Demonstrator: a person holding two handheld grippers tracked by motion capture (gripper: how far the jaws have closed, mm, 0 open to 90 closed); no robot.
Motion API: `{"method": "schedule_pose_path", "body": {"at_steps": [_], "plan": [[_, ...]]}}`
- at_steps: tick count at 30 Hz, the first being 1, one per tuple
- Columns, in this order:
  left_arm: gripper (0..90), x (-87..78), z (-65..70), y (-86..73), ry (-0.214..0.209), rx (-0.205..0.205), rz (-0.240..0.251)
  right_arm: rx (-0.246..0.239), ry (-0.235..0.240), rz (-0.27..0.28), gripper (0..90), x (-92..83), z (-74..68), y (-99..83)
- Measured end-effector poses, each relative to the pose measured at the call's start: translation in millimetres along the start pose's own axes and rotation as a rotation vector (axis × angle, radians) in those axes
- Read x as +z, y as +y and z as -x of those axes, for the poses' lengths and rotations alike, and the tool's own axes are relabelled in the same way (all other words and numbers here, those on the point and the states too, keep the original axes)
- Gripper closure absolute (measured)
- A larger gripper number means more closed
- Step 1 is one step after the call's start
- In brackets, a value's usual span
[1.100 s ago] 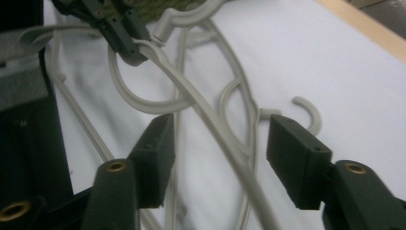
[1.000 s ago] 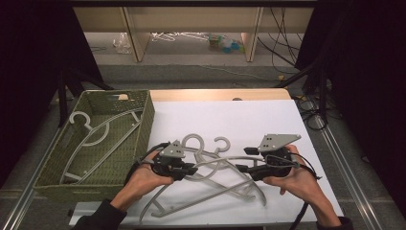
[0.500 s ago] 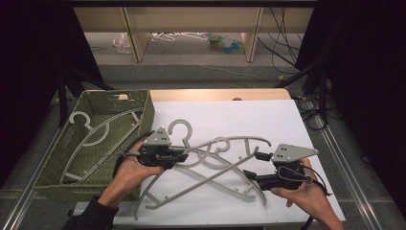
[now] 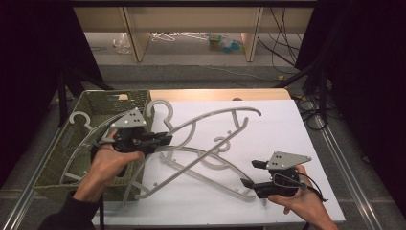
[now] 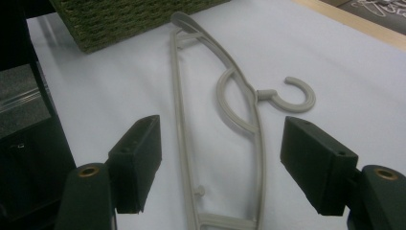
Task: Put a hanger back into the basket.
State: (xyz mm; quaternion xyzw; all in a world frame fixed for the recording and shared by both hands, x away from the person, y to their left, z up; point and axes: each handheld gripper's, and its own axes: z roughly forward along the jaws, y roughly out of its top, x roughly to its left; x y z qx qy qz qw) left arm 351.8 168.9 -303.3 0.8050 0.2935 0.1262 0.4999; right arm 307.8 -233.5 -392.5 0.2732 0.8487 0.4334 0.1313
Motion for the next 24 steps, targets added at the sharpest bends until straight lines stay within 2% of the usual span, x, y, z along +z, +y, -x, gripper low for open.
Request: {"method": "schedule_pose_path", "body": {"at_steps": [3,5,8,9,10,12,13,15,18,20,22,24], "plan": [[81.8,-18.6,-5.7,12.6,0.032,0.017,0.008,0.003,0.004,-0.008,31.5,2.8,0.5,-1.8],[81.7,-29.5,-11.8,17.8,0.070,0.022,0.001,0.004,0.011,-0.011,31.5,3.1,-0.1,-2.6],[81.8,-44.3,-24.4,20.6,0.117,0.012,-0.005,0.002,0.007,-0.013,31.5,4.5,0.1,-3.6],[81.7,-44.3,-24.4,20.6,0.117,0.012,-0.005,0.002,0.007,-0.013,31.5,4.5,0.1,-3.6],[81.8,-53.0,-35.6,19.3,0.147,-0.006,-0.002,0.006,0.013,-0.022,31.4,6.0,0.4,-4.4],[81.7,-56.1,-41.0,18.0,0.150,-0.011,-0.002,0.006,0.014,-0.023,31.5,6.4,0.5,-4.6],[81.7,-60.3,-48.9,14.6,0.170,-0.030,-0.001,0.006,0.018,-0.024,31.5,7.2,0.9,-5.1],[81.7,-64.4,-58.8,9.4,0.184,-0.053,0.003,0.006,0.018,-0.025,31.3,7.5,1.3,-5.4],[81.7,-69.2,-71.0,3.8,0.205,-0.086,0.012,0.011,0.018,-0.026,31.0,8.4,1.5,-6.0],[81.7,-70.5,-74.1,2.7,0.211,-0.090,0.011,0.013,0.019,-0.029,30.7,8.9,1.7,-6.4],[81.7,-74.4,-87.1,-2.3,0.236,-0.115,0.015,0.012,0.018,-0.031,30.8,9.2,2.0,-6.8],[81.7,-75.7,-90.1,-3.4,0.240,-0.123,0.008,0.015,0.016,-0.033,30.7,9.2,2.1,-7.0]]}}
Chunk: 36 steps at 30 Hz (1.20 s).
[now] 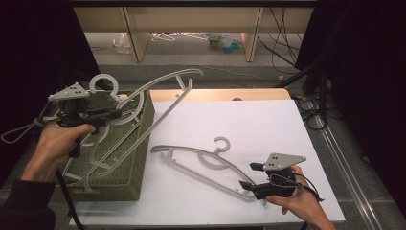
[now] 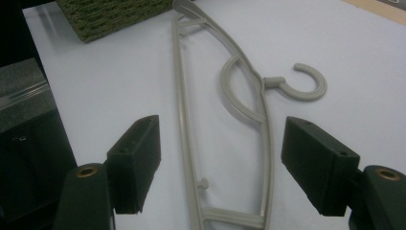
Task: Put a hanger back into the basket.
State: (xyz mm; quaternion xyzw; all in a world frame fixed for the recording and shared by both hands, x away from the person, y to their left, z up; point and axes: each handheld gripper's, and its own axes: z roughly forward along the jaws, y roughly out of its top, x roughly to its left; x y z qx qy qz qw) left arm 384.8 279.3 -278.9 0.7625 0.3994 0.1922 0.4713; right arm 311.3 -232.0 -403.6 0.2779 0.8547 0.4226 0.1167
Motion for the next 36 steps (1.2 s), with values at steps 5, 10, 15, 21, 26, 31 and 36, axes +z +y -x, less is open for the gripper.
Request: {"method": "schedule_pose_path", "body": {"at_steps": [5,10,15,21,26,31,36], "plan": [[81.7,-3.6,-29.4,-6.9,0.087,-0.042,-0.012,0.000,0.004,0.000,30.5,0.7,0.3,-0.4],[81.7,-6.1,-46.1,-12.0,0.125,-0.058,-0.013,0.002,0.004,-0.003,30.5,1.5,1.2,-1.2],[81.7,-11.1,-66.9,-19.0,0.165,-0.069,-0.017,0.003,0.008,-0.006,30.0,2.2,2.1,-1.7],[81.7,-13.6,-81.8,-25.7,0.202,-0.072,-0.032,0.002,0.008,0.002,29.2,1.3,1.6,-1.1],[81.7,-11.7,-93.3,-32.1,0.232,-0.058,-0.041,0.005,0.010,-0.003,29.2,2.4,2.1,-1.7],[81.7,-8.5,-101.7,-38.8,0.270,-0.056,-0.068,0.003,0.014,-0.005,29.2,3.1,1.3,-1.8],[81.6,-7.1,-111.4,-46.8,0.308,-0.055,-0.081,0.004,0.017,-0.008,29.2,4.2,0.6,-2.4]]}}
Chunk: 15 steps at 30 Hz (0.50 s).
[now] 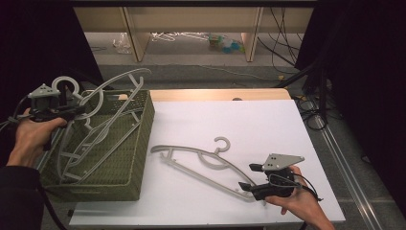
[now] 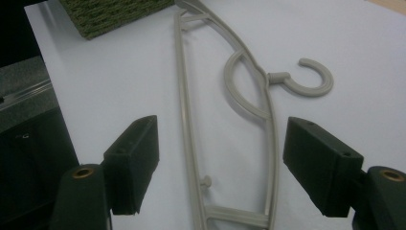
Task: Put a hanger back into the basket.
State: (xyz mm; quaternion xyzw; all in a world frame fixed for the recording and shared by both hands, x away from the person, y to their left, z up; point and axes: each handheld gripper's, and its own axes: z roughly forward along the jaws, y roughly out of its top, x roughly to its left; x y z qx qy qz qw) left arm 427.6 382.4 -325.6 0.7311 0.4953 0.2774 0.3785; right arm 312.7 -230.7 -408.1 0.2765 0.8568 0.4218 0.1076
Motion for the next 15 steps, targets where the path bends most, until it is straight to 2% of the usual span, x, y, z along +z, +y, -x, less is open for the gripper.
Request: {"method": "schedule_pose_path", "body": {"at_steps": [3,6,8,9,10,11,13,15], "plan": [[81.6,1.1,-4.8,-3.3,0.006,-0.005,0.003,0.000,0.005,-0.006,29.2,0.8,-0.2,-0.4],[81.6,1.4,-6.0,-5.9,0.005,0.016,-0.008,0.000,0.005,-0.005,29.2,0.9,-0.1,-0.5],[81.6,2.3,-7.1,-11.1,0.008,0.046,-0.031,0.000,0.006,-0.004,29.2,0.6,0.5,-0.4],[81.6,2.6,-8.0,-13.7,0.013,0.047,-0.042,-0.002,0.005,-0.002,29.2,0.7,0.7,-0.4],[81.6,1.8,-10.7,-15.0,0.010,0.074,-0.069,-0.002,0.005,-0.006,29.1,0.9,0.6,-0.6],[81.6,4.7,-9.3,-18.3,0.015,0.046,-0.053,-0.001,0.007,-0.006,29.1,0.9,0.3,-0.7],[81.6,5.3,-13.0,-22.9,0.017,0.082,-0.105,0.000,0.006,-0.004,29.1,1.2,-0.1,-1.0],[81.5,7.6,-14.9,-27.8,0.019,0.082,-0.125,-0.002,0.008,-0.008,29.1,1.7,0.1,-0.9]]}}
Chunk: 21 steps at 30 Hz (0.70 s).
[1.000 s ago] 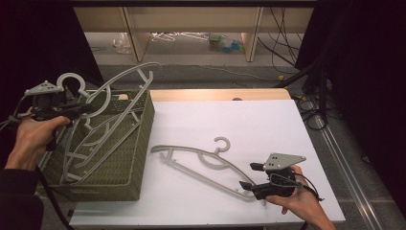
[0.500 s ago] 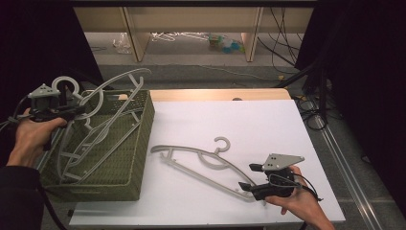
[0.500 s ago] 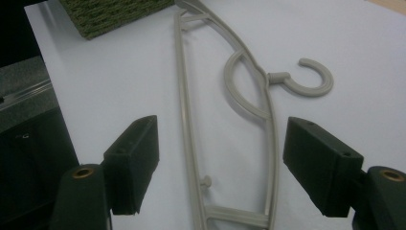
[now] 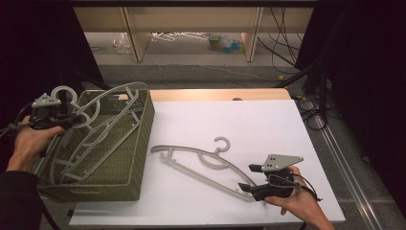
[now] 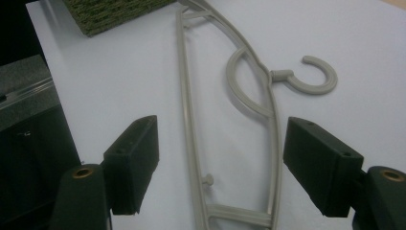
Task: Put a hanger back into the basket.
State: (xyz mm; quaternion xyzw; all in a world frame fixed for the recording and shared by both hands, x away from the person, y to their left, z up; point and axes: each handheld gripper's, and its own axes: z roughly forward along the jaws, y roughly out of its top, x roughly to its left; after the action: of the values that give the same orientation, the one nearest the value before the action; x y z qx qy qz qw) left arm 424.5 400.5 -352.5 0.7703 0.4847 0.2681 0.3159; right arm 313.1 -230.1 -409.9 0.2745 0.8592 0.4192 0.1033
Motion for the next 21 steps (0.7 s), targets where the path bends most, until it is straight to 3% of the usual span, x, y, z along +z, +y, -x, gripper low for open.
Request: {"method": "schedule_pose_path", "body": {"at_steps": [4,5,7,9,11,15,19,21], "plan": [[81.4,5.0,-2.0,-8.3,-0.024,-0.007,-0.038,-0.002,-0.004,-0.003,29.1,1.0,0.0,-0.5],[81.4,9.0,1.2,-10.6,-0.028,-0.045,-0.009,-0.002,-0.003,-0.004,29.1,1.3,0.0,-0.5],[81.3,9.9,-1.7,-13.4,-0.039,-0.016,-0.044,-0.001,0.002,-0.007,29.1,1.8,0.0,-0.5],[81.3,12.2,-2.0,-14.7,-0.044,-0.021,-0.037,0.003,0.004,-0.010,29.1,2.3,-0.4,-0.7],[81.2,20.6,-0.9,-16.9,-0.050,-0.027,-0.084,0.000,0.006,-0.013,28.9,3.3,-0.8,-1.1],[80.2,35.8,2.5,-25.3,-0.074,-0.056,-0.097,-0.001,0.012,-0.019,28.8,3.8,-0.9,-1.5],[80.1,48.8,9.7,-31.9,-0.074,-0.061,-0.122,-0.001,0.012,-0.019,28.8,4.2,-0.4,-1.7],[79.0,58.2,14.8,-38.0,-0.045,-0.088,-0.144,0.000,0.010,-0.022,28.8,5.2,-1.5,-1.6]]}}
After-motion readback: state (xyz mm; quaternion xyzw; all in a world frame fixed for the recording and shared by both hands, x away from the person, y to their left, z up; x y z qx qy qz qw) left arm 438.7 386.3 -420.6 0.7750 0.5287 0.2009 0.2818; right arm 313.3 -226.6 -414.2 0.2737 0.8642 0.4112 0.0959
